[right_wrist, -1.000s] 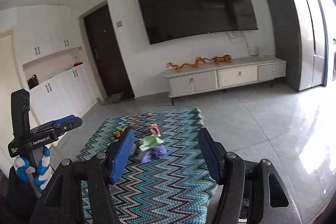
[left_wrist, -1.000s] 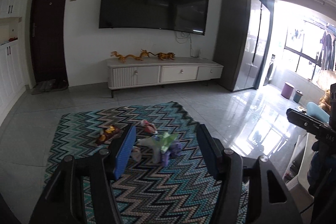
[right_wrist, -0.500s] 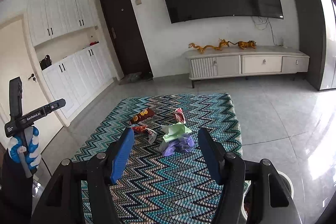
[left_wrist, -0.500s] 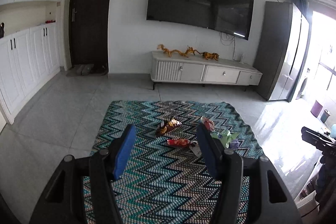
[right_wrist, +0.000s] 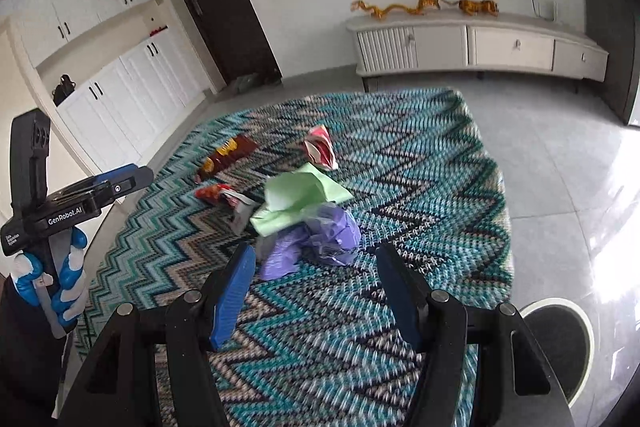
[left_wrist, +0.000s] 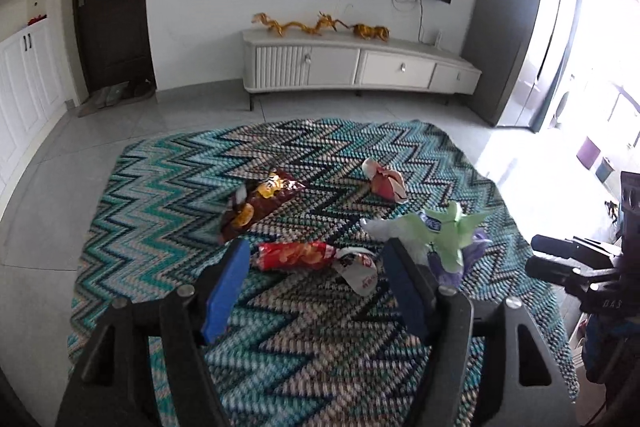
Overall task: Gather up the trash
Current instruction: 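Grasp a red chip bag with the left tool while the right tool grasps a purple bag, then carry the red bag and purple bag to the bin and open both tools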
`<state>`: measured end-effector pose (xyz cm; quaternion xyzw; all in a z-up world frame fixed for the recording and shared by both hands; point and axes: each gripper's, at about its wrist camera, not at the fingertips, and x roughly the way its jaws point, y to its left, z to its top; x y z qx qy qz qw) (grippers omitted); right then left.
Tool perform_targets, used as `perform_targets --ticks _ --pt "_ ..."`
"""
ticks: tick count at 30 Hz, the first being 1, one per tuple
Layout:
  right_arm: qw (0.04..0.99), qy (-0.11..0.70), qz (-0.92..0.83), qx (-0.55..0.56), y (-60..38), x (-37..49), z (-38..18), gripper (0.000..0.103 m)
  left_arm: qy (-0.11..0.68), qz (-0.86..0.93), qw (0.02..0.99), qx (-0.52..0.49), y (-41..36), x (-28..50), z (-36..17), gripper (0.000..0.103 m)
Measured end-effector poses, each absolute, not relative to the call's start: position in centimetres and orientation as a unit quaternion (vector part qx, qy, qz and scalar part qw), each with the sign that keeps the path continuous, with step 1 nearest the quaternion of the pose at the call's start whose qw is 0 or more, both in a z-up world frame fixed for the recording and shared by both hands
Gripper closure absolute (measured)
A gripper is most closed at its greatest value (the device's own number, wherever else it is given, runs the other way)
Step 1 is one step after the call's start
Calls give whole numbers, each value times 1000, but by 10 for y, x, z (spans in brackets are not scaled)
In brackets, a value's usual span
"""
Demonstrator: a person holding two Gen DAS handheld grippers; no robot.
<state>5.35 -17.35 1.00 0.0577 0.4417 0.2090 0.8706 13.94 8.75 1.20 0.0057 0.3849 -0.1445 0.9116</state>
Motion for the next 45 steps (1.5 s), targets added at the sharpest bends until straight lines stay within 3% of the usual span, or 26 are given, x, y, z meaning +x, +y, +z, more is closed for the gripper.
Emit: perform_targets --ticks 15,22,25,30,33,35,45 --pt "845 477 233 68 -152 110 -53 42 444 -140 885 8 74 217 -60 35" --pt "843 470 250 70 -152 98 -51 66 444 -154 883 -1 82 197 -66 36" --pt "846 466 250 69 -156 87 -46 67 449 -164 878 7 79 183 -69 37" --pt "849 461 244 80 -172 64 -37 68 439 -164 883 35 70 156 -71 54" --pt "851 460 237 89 -182 52 -32 68 440 -169 882 18 73 144 -67 70" --pt "852 459 234 92 -189 42 -28 68 442 -171 881 14 74 134 -66 87" --pt "868 432 224 101 -212 -9 -1 69 415 -182 891 1 69 78 -36 95"
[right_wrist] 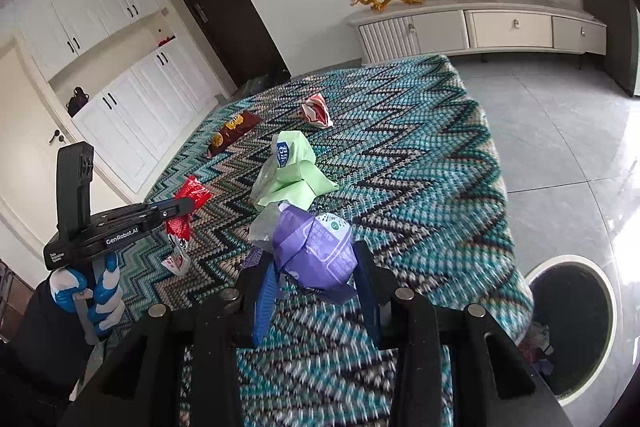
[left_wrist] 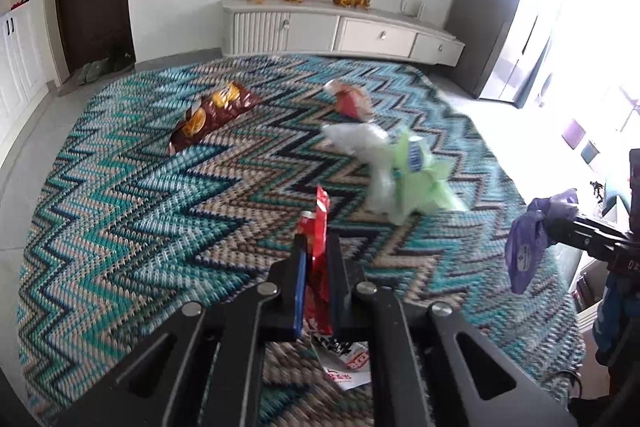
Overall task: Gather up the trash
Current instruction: 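Carry the red bag and purple bag to the bin and open both tools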
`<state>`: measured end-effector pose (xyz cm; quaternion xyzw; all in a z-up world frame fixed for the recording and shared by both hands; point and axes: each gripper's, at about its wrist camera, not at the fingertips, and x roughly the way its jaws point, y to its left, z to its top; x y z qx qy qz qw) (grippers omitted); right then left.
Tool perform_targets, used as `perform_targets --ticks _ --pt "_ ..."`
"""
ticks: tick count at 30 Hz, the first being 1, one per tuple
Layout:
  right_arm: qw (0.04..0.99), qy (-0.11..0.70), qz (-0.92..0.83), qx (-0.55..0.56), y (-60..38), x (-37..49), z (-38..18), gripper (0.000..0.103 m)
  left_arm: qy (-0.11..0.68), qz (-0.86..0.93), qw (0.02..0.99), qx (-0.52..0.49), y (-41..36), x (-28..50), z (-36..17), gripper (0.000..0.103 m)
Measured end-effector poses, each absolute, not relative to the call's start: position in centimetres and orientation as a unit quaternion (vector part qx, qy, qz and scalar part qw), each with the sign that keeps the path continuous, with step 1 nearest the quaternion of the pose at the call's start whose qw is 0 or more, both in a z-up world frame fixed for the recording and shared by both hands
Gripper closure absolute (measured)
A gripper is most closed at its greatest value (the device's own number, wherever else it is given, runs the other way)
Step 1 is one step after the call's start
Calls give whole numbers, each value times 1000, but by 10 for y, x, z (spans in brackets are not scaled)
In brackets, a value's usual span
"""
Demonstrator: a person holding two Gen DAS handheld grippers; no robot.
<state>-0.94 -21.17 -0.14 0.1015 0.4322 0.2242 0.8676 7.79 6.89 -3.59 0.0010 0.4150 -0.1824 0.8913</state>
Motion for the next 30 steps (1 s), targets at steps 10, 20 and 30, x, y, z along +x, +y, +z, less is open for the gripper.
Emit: perform_targets --ticks 10,20,30 --pt "892 385 197 129 -267 -59 35 69 372 -271 888 4 2 45 21 96" --pt "905 377 96 174 -372 -87 26 69 370 -378 846 57 -159 40 34 96" --pt "893 408 20 189 -444 -67 -11 68 424 -413 797 120 -303 59 -20 92"
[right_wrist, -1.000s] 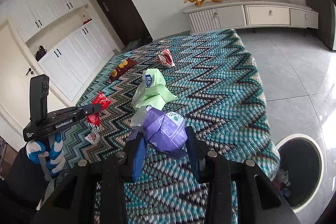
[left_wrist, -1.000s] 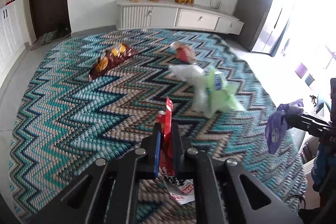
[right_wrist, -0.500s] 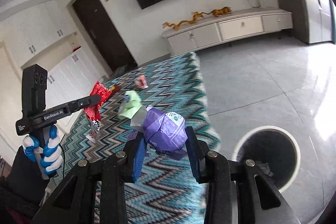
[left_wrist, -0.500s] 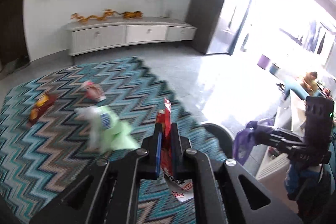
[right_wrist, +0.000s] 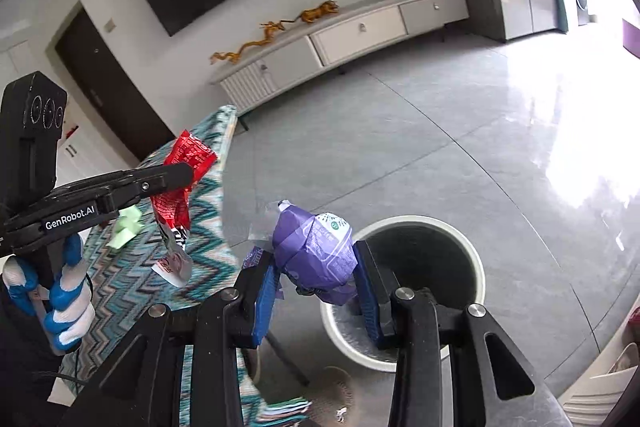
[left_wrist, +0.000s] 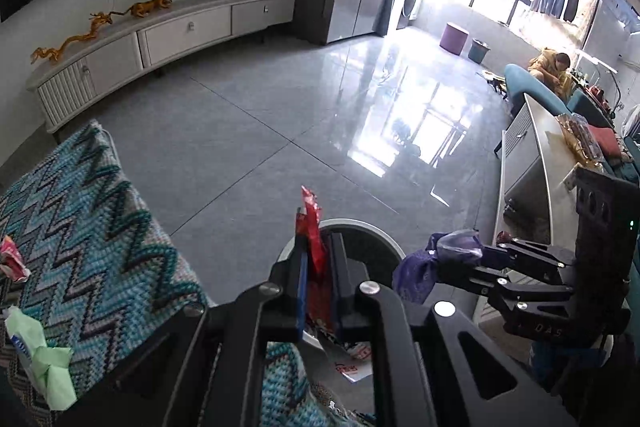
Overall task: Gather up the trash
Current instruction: 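Carry the red bag and purple bag to the bin and open both tools, then move both tools back over the clear bottle and green paper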
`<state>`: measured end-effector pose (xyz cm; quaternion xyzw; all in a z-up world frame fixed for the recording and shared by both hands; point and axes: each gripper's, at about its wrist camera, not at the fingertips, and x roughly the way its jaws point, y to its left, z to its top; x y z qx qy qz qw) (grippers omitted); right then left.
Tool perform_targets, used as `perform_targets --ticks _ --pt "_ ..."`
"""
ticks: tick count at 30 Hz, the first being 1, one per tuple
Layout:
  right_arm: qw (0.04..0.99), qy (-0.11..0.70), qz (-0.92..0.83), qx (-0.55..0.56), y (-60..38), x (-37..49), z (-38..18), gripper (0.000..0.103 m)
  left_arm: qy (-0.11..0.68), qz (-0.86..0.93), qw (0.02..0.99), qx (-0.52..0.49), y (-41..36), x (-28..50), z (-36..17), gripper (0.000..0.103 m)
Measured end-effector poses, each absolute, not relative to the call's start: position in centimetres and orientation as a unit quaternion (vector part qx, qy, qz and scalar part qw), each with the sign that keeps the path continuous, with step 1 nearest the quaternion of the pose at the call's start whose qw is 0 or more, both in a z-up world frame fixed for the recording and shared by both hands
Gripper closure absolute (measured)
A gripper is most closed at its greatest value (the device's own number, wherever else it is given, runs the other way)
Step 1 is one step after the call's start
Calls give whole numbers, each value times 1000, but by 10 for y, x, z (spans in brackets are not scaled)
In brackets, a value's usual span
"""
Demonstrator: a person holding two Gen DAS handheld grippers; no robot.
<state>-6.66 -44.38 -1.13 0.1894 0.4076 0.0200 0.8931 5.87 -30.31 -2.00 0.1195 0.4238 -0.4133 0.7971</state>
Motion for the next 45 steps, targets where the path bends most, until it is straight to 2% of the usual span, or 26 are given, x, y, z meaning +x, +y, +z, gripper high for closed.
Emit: perform_targets --ticks 3,6,8,10,11,22,35,41,45 --pt "888 416 3 195 -460 -58 -22 65 451 -417 781 114 -326 69 -40 92" --pt "882 423 -16 206 -473 -51 -32 61 473 -419 768 107 -343 76 -58 84" --pt "879 425 -26 214 -479 -48 -38 54 484 -421 761 101 -350 78 -67 68" --pt "878 425 -34 219 -485 -51 -42 53 487 -420 759 98 -354 78 -72 57" --pt "876 426 -37 221 -487 -51 -44 52 488 -420 759 96 -354 78 -73 56" --pt "881 408 -49 234 -484 -66 -34 44 463 -393 790 86 -314 62 -48 56" --pt "914 365 -9 175 -398 -75 23 34 385 -269 881 53 -172 35 9 56" --pt "926 355 22 125 -346 -76 44 29 353 -212 911 25 -102 15 36 44" --pt "930 349 44 102 -322 -78 56 29 327 -179 928 10 -56 -1 57 43"
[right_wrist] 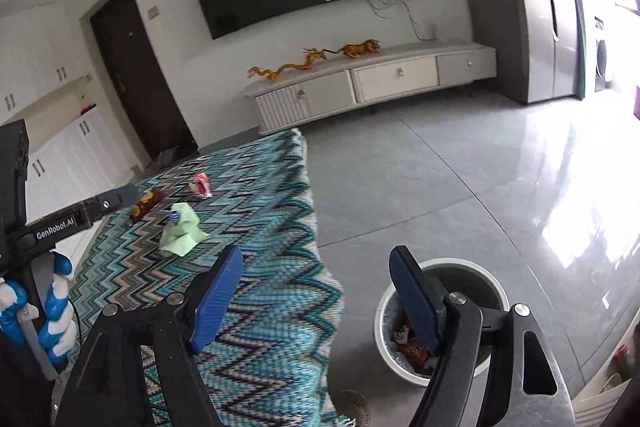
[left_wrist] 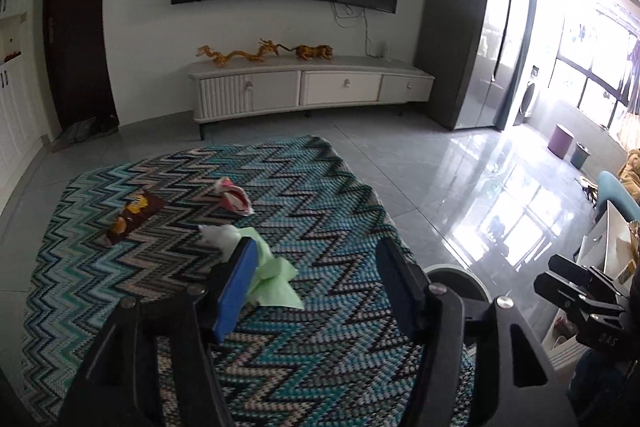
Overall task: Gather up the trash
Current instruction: 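Move both tools back over the clear bottle and green paper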
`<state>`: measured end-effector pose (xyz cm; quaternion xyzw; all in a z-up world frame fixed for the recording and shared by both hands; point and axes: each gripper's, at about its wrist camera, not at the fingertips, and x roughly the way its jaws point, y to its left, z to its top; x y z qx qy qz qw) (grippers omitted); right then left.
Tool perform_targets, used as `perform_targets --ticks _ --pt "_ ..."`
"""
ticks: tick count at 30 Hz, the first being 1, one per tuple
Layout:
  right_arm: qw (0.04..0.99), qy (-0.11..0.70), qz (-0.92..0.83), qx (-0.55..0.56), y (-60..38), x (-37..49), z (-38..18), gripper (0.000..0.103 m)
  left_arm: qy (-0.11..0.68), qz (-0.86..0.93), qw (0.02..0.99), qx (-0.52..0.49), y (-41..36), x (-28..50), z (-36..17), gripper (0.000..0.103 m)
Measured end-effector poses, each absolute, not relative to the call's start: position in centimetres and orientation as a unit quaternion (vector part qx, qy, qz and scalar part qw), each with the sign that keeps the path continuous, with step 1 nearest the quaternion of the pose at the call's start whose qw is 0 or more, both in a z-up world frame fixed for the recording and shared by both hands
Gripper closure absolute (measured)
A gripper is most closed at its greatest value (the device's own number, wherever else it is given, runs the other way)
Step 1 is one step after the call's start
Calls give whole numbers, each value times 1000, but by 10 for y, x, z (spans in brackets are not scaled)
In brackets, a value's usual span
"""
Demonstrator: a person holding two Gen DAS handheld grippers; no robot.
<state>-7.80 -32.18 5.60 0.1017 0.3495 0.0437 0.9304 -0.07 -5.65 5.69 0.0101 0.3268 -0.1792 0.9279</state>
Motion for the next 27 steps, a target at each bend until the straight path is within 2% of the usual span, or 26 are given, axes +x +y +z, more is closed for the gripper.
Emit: perform_targets --ticks 14,15,17,19,27 --pt "938 333 91 25 -240 -86 86 28 287 -95 953 -2 51 -47 81 43" --pt "939 331 93 18 -235 -86 87 28 287 -90 954 -3 57 -48 81 42" --pt "939 329 98 6 -223 -87 89 28 283 -78 956 -5 67 -51 81 33" --pt "939 328 105 -2 -213 -85 90 28 277 -66 959 -7 78 -54 80 28" --pt "931 337 136 -20 -179 -68 86 28 291 -57 955 -16 111 -48 68 28"
